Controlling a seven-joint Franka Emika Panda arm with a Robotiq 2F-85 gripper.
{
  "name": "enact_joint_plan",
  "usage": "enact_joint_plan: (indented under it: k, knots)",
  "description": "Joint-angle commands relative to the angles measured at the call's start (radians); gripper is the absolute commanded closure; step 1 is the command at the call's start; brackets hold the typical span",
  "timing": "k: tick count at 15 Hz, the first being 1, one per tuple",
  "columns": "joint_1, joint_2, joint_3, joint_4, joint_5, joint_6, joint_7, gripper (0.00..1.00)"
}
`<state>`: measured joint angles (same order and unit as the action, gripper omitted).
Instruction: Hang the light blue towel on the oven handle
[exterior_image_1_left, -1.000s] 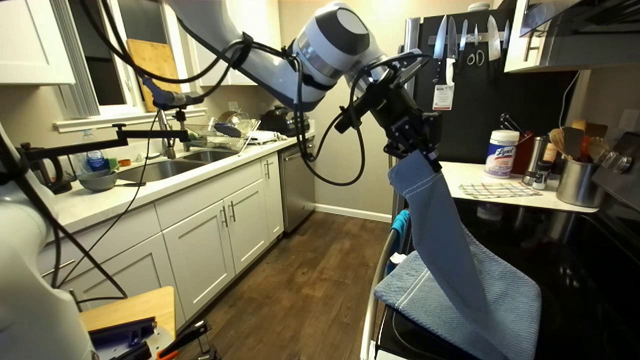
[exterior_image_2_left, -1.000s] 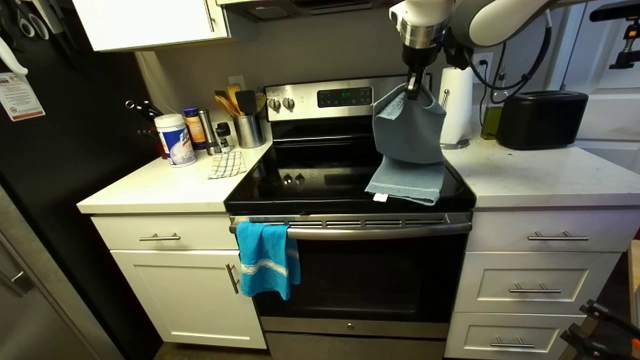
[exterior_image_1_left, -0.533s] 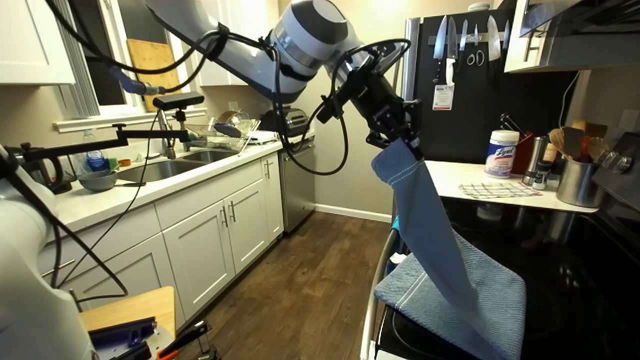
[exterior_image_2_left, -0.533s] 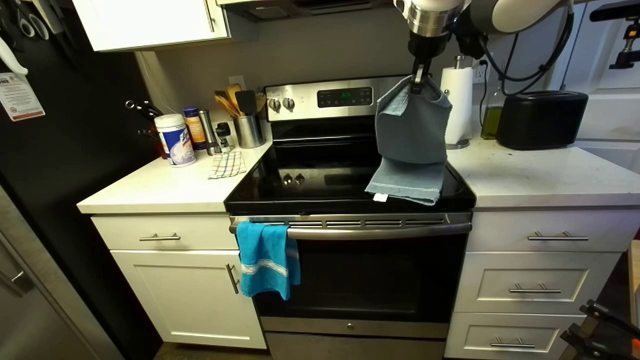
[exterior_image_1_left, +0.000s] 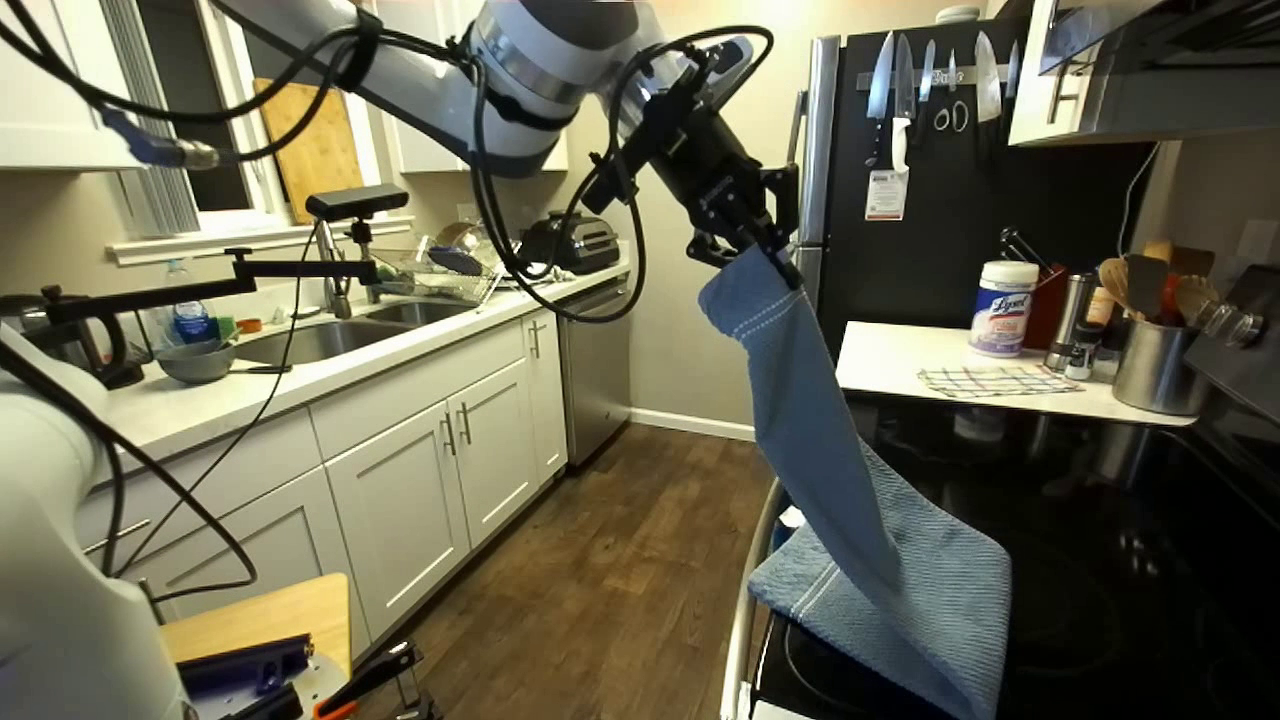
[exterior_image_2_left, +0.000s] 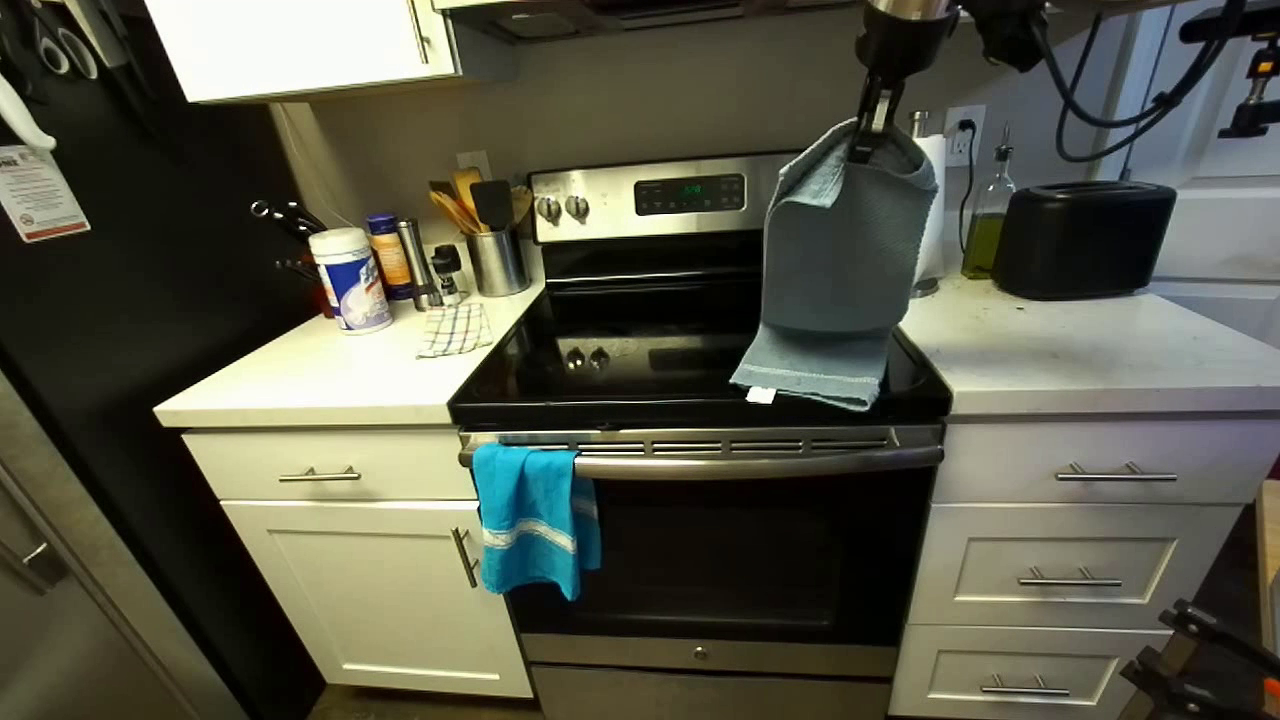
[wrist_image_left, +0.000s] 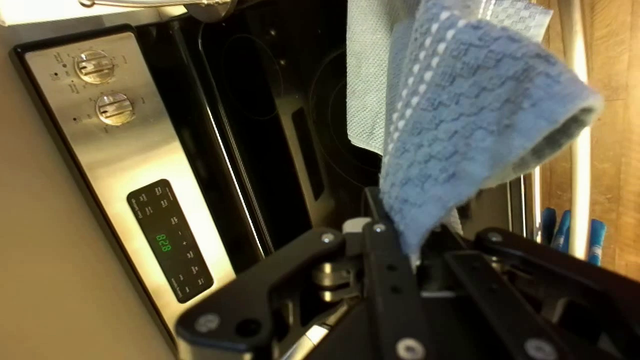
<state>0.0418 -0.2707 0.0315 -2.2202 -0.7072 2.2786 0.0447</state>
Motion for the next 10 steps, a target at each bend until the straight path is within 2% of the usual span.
enact_joint_plan:
  k: [1,10]
  knots:
    - [0.006,-0.107,0.004,-0.068,0.051,-0.002,-0.085,0.98]
    - [0.036,-0.237,-0.003,-0.117,0.168,0.003,-0.256,0.98]
